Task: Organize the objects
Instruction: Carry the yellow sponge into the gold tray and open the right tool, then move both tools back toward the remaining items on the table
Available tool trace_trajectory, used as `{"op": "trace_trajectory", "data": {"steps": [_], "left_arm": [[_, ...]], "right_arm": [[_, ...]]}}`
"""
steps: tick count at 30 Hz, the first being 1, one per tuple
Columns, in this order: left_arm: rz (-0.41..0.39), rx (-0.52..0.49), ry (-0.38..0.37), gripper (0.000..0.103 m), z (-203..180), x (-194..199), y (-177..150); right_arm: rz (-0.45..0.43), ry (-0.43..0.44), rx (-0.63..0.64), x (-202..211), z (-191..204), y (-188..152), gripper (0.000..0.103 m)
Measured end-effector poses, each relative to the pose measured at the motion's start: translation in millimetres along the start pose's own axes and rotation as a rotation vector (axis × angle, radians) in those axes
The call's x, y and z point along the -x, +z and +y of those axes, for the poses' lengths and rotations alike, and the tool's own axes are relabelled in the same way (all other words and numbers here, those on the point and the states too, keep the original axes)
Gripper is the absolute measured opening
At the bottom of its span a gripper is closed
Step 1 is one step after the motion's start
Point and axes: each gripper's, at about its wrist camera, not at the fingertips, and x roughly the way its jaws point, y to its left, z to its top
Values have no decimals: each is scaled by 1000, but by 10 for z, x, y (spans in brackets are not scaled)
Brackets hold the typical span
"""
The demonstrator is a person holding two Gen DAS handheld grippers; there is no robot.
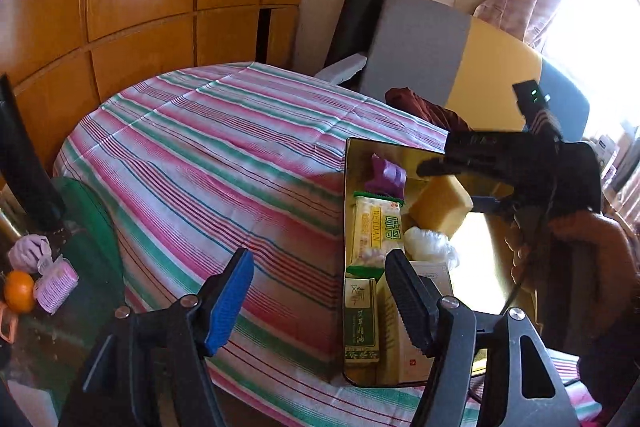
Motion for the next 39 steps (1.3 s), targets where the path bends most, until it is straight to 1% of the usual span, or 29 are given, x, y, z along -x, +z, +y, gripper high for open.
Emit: {"op": "trace_trajectory", "data": {"steps": [2, 5, 7, 12, 14, 20, 24, 30, 34, 39], "left_arm": [[-3, -4, 2, 70, -16, 4, -3], [-11, -7, 1, 71, -48, 25, -3], [-23, -17, 5, 73, -90, 57, -8], [-45, -49, -4, 75, -205, 155, -7], [-56, -52, -12, 78, -243, 210, -6], [-69, -97, -17, 80, -393, 332, -39], [-68, -128, -34, 81, -512, 393, -76], [-70, -181, -61, 81, -723, 465, -127], [-65, -219, -79, 81, -884, 486, -155], [-57, -264, -111, 81, -1098, 507, -204]], "right_arm": [[-23, 16, 13, 94, 14, -34, 80], [-66, 3, 31, 284, -13, -96, 83], [-94, -21, 56, 438, -43, -173, 84], [-131, -73, 138, 749, -74, -343, 84], [-147, -93, 168, 868, -80, -442, 84], [-187, -180, 279, 1121, -102, -803, 84], [-203, -229, 312, 1256, -206, -1015, 84], [-227, -269, 265, 1512, -565, -1198, 84], [-253, -309, 203, 1741, -917, -1262, 84], [-293, -381, 120, 2057, -1391, -1317, 84]]}}
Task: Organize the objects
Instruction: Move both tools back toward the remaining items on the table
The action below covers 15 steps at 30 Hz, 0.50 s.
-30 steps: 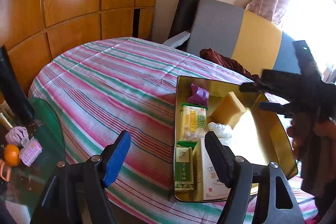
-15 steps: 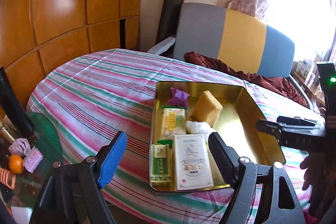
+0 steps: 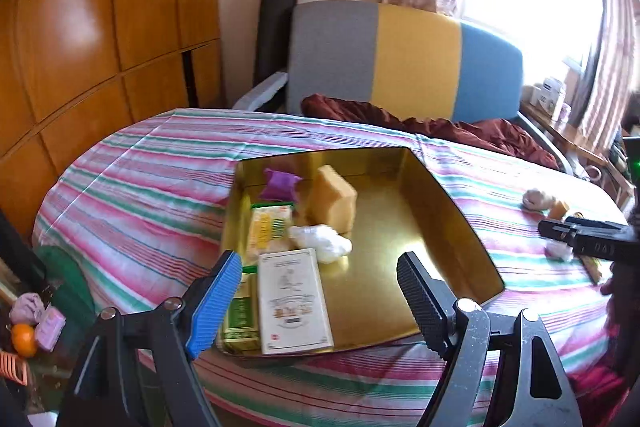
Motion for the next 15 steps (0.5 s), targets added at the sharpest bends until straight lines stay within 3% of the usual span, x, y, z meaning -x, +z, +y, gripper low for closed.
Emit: {"op": "trace_trajectory", "data": {"steps": [8, 15], "left_arm": [[29, -86, -101, 81, -417, -68, -9], [51, -180, -183, 84, -917, -120, -2]], "right_arm": [[-52, -173, -226, 349, -1173, -28, 89], [-162, -328, -583, 593, -2370, -216, 89]]}}
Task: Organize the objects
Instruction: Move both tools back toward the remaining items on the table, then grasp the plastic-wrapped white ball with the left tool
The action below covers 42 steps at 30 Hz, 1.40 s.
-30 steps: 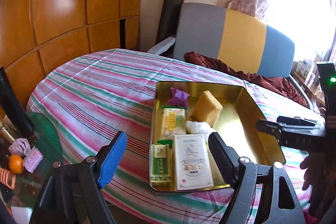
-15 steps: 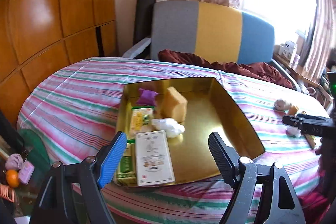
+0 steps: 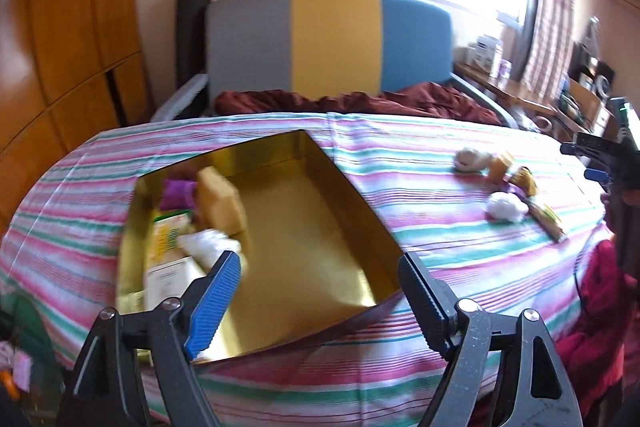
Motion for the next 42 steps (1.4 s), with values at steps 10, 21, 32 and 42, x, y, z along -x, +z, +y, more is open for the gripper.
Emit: {"op": "trace_trajectory", "data": {"steps": [10, 21, 32, 42], "left_arm": [[94, -131, -130, 84, -768, -396, 62], [157, -201, -233, 84, -1493, -891, 210], [203, -211, -302, 89, -2123, -1548, 432], [172, -296, -307, 97, -2609, -2010, 552]], "right_arm": [[80, 114, -389, -202, -764, -93, 90], [110, 158, -347, -265, -689, -79, 90], [138, 196, -322, -334, -624, -70, 90], [162, 192, -299, -376, -587, -66, 90]]}}
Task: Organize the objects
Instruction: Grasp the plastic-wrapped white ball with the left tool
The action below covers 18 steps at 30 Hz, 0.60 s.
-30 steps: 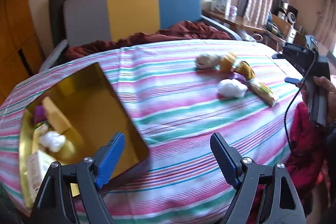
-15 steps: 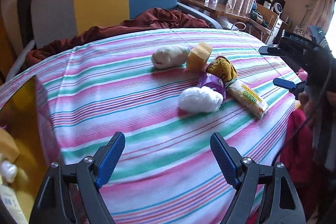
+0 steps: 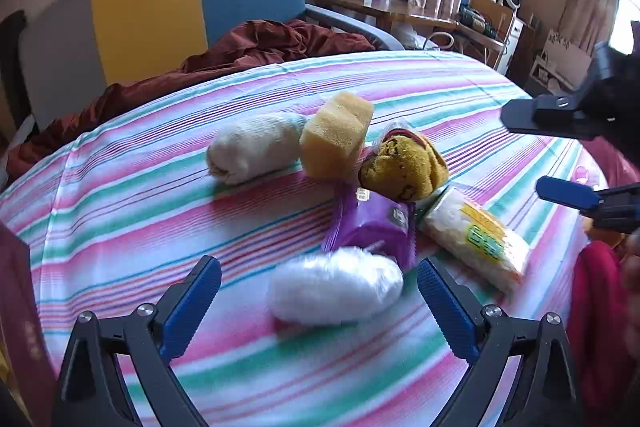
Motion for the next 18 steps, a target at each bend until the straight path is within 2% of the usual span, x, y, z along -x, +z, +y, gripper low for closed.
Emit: {"op": "trace_trajectory", "data": {"steps": [1, 2, 3, 8, 15, 18], "left_arm": [[11, -9, -5, 91, -4, -67, 10], [20, -9, -16, 64, 2, -113, 4], [37, -1, -33, 59, 26, -150, -11], [-18, 36, -48, 54, 197, 62, -244], [-76, 34, 0, 54, 349, 466, -792], [-83, 13, 21, 54, 350, 515, -951]], "right_arm": [[0, -1, 0, -1, -1, -1, 90], [-1, -2, -2, 2, -6, -1, 90], [-1, -2, -5, 4, -12, -2, 90], [2, -10, -5, 0, -22, -6, 90], [1, -33, -7, -6, -22, -8, 90], [1, -50, 1, -7, -6, -9, 90]]}}
